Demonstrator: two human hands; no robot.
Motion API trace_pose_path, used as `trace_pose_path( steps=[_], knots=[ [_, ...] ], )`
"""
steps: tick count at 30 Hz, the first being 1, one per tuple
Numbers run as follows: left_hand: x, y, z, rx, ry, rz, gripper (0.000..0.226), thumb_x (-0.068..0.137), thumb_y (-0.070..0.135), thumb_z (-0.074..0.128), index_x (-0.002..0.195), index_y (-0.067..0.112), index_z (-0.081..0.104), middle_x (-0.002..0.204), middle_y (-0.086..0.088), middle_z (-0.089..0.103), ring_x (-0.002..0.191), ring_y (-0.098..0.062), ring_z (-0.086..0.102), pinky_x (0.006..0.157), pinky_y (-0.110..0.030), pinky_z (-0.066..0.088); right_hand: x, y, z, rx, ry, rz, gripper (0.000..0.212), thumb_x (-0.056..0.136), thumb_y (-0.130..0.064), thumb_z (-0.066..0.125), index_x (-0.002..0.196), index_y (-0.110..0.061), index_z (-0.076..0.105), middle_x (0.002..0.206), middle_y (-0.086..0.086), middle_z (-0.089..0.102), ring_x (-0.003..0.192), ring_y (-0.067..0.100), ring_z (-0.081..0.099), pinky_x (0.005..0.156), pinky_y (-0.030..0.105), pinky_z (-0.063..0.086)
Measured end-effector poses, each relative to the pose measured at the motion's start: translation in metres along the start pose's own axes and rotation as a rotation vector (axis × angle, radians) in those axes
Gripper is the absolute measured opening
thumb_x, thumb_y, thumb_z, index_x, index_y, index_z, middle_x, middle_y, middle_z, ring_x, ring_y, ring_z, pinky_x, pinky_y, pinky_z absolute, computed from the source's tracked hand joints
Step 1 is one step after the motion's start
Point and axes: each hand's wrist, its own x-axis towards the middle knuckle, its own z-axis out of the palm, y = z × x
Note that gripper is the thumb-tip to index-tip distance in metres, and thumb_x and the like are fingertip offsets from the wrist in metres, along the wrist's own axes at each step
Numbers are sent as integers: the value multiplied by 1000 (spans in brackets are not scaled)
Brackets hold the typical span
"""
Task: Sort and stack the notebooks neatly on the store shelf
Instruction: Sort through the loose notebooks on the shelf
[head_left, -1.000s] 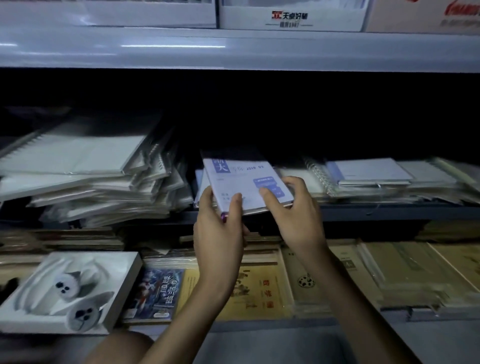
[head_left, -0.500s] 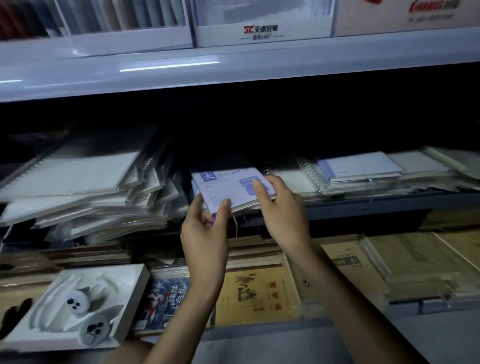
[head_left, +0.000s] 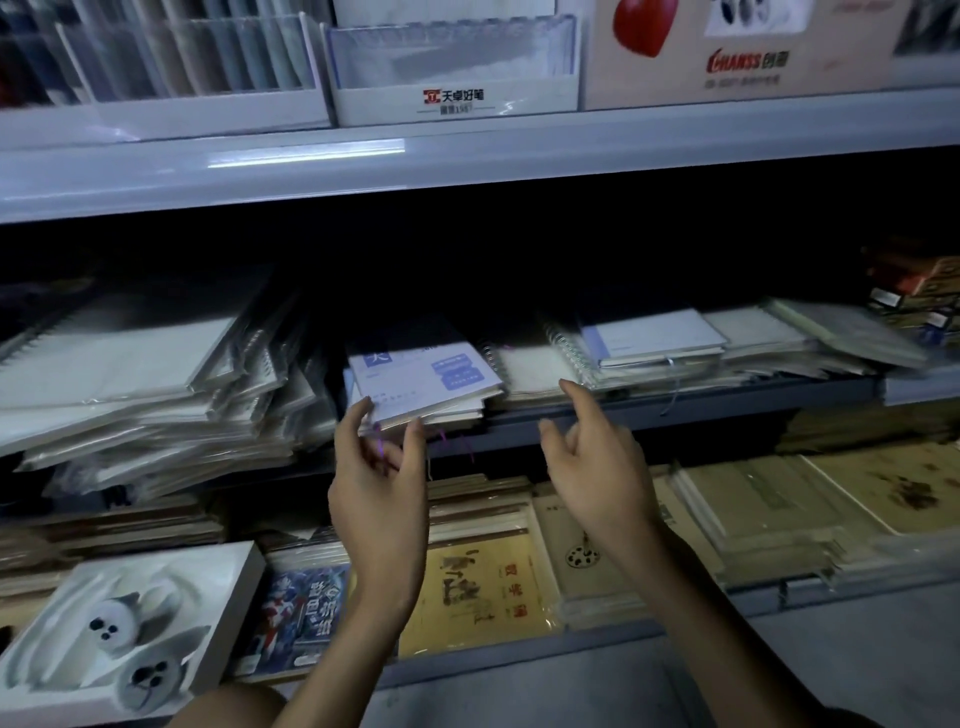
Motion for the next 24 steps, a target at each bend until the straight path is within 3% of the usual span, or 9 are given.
trace_pose_path(
  steps=[3,7,12,16,18,24],
  knots=[
    [-24,6,7,79,-68,139,47,98,33,69,142,30,53,77,9,57,71,-13,60,64,-29,50,-3,11,-19,-117,27,-29,55,104,-36,51,156,-24,36,56,-4,58,48,9,55,46,30,46],
    [-46,2,25,166,-207,357,26,100,31,69,126,29,64,78,15,58,71,-10,61,64,-27,49,-5,26,-43,-229,52,-4,55,104,-37,49,156,-25,37,66,-7,63,60,14,62,59,41,57],
    [-63,0,62,303,-292,665,17,100,30,66,114,23,72,91,12,62,76,-8,61,68,-31,49,-5,43,-70,-260,120,41,53,104,-36,49,154,-24,40,79,-4,68,73,21,66,65,41,57],
    [-61,13,107,470,-328,849,30,96,21,68,125,18,68,103,1,64,92,-23,61,77,-38,42,-3,54,-89,-254,182,104,50,104,-35,50,152,-24,43,83,-3,69,74,23,66,64,41,57],
    [-58,25,133,517,-368,897,44,93,18,67,137,16,61,119,-3,64,108,-25,61,88,-40,43,-2,60,-97,-249,221,134,48,103,-34,51,149,-24,47,86,0,71,77,25,67,66,42,57],
    [-46,47,203,732,-423,924,74,94,23,62,160,6,33,154,-15,47,145,-32,43,120,-49,36,0,76,-118,-246,288,199,43,100,-30,55,143,-24,54,83,1,70,75,25,65,63,38,55]
  ],
)
